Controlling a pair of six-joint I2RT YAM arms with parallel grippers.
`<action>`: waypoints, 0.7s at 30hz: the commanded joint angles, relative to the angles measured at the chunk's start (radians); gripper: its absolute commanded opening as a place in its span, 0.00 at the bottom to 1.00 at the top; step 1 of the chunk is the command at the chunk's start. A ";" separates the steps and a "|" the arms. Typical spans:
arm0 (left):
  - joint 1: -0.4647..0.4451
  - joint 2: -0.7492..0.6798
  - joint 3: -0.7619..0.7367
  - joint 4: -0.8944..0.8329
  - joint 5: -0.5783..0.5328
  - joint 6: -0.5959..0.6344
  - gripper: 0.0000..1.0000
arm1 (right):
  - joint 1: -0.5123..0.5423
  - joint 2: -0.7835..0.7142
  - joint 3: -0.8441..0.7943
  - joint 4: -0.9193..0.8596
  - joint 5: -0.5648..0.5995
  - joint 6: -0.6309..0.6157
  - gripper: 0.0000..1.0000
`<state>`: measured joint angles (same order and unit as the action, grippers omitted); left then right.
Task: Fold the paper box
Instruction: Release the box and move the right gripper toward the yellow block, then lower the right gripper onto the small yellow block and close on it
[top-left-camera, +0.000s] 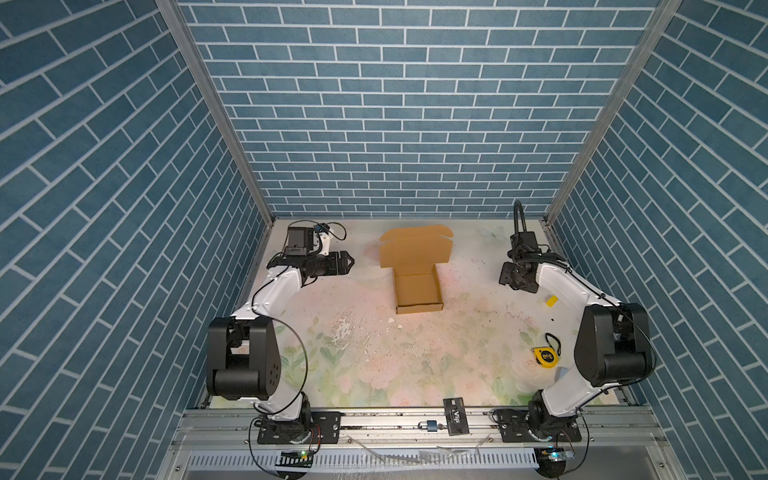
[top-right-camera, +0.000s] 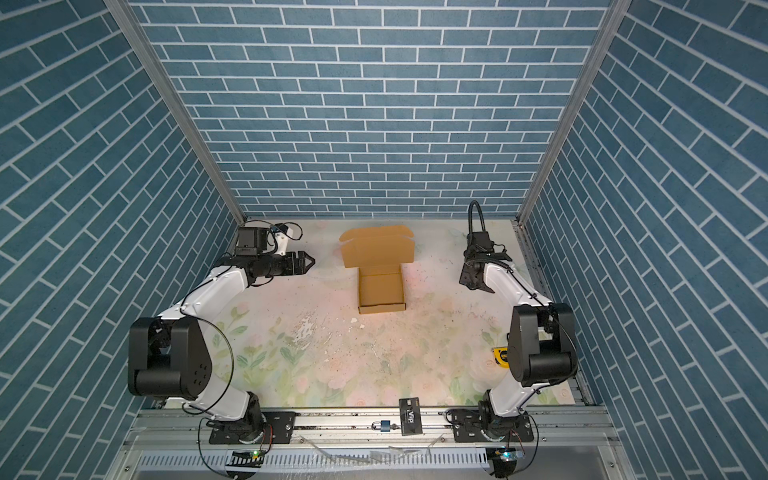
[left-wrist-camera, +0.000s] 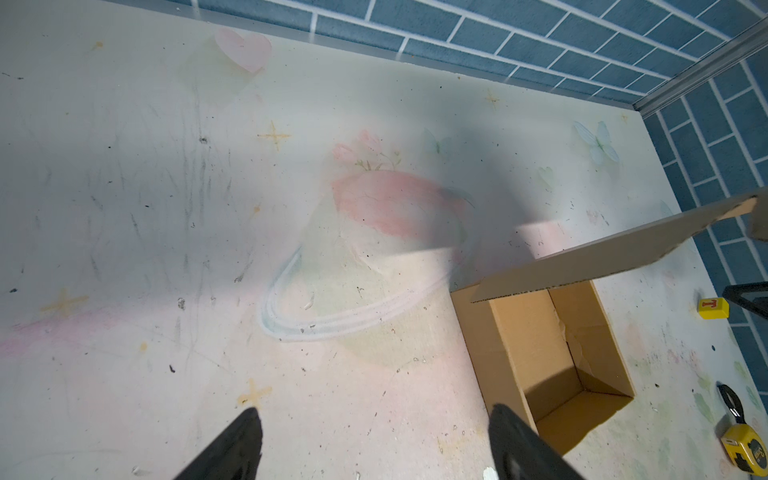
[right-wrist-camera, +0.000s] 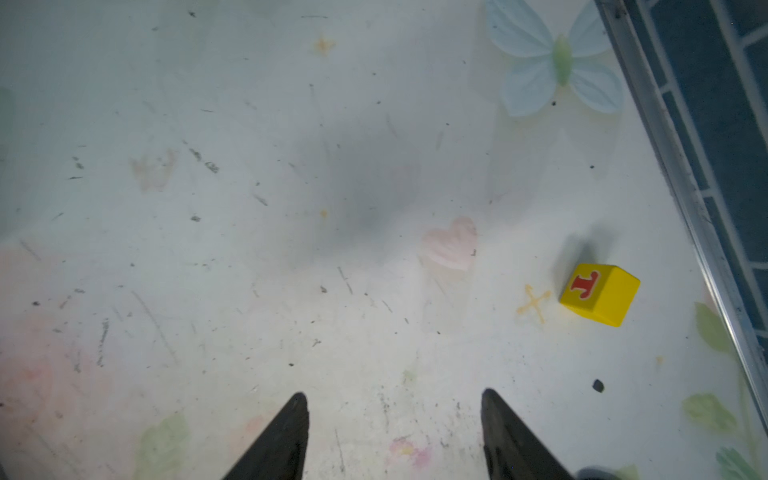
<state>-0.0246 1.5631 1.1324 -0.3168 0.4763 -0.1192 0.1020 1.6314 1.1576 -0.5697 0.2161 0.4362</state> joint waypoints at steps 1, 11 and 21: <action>0.003 -0.025 -0.004 -0.003 0.016 0.011 0.87 | -0.057 -0.045 -0.007 -0.018 -0.006 -0.030 0.66; 0.003 -0.017 -0.026 0.018 -0.005 0.034 0.90 | -0.222 -0.055 -0.058 0.061 -0.048 -0.030 0.61; 0.003 -0.014 -0.035 0.020 -0.016 0.059 0.91 | -0.322 0.008 -0.062 0.120 -0.100 -0.004 0.58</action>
<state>-0.0246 1.5631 1.1107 -0.3077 0.4660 -0.0731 -0.1944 1.6142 1.1038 -0.4767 0.1459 0.4141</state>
